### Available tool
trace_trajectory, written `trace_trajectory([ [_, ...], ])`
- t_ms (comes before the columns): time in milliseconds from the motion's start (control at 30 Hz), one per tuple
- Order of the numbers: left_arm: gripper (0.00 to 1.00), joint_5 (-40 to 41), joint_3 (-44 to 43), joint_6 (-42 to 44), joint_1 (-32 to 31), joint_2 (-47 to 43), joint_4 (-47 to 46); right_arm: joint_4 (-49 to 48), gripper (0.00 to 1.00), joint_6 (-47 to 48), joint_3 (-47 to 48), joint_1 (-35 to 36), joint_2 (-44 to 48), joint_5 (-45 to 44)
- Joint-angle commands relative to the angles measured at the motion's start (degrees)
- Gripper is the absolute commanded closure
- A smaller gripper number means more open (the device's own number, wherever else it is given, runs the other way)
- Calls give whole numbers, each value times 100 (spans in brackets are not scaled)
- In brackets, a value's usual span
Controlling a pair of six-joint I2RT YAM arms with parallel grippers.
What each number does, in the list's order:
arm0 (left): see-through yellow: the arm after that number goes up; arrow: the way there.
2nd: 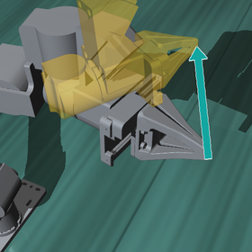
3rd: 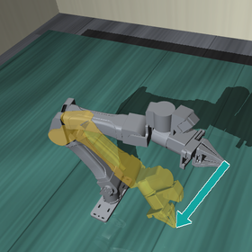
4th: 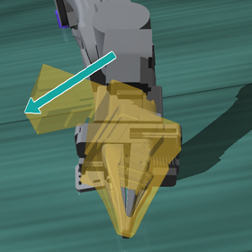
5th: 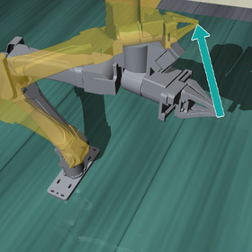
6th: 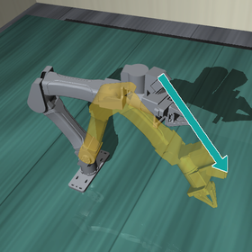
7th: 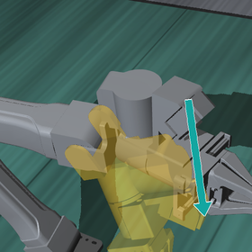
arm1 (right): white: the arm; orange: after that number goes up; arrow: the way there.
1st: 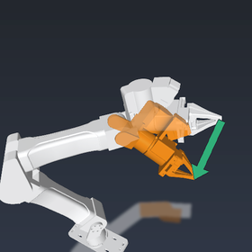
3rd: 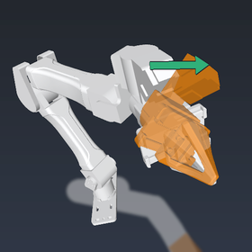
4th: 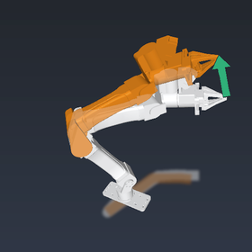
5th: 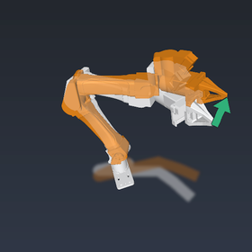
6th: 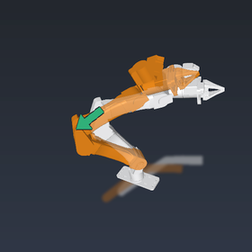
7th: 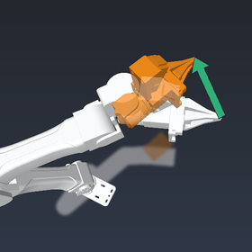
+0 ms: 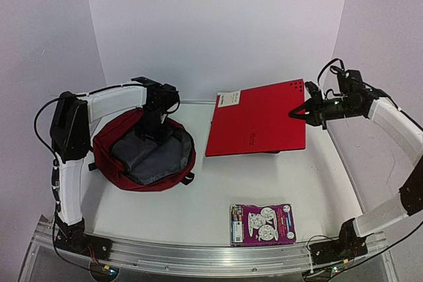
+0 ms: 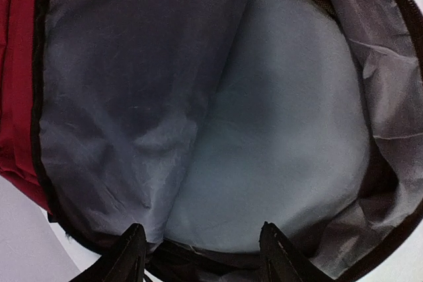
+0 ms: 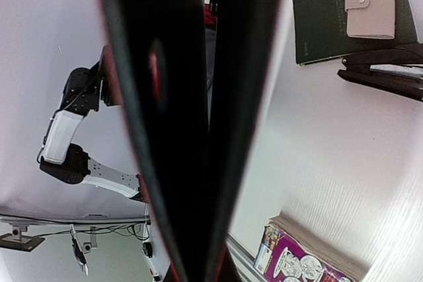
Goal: Pack the student bag
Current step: Place the files in the student bag.
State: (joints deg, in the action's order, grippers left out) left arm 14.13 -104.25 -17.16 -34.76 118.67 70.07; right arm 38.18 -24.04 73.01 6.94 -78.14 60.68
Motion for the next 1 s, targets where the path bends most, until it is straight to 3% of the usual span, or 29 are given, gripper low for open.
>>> trace_trajectory([
  [0, 42, 161, 85, 545, 152, 110, -231, -571, 100, -120, -25, 18, 262, 179],
  [400, 39, -102, 598, 1069, 404, 593, -544, -739, 100, -249, -232, 18, 238, 67],
  [500, 54, -57, 560, 1053, 426, 667, -556, -883, 100, -388, -272, 18, 236, 67],
  [667, 98, 41, 38, 868, 425, 778, -215, -1568, 100, -1042, -603, 23, 246, 115],
  [967, 100, -417, -983, 99, 426, 539, 462, -3284, 100, -2423, -1126, 473, 166, -133],
])
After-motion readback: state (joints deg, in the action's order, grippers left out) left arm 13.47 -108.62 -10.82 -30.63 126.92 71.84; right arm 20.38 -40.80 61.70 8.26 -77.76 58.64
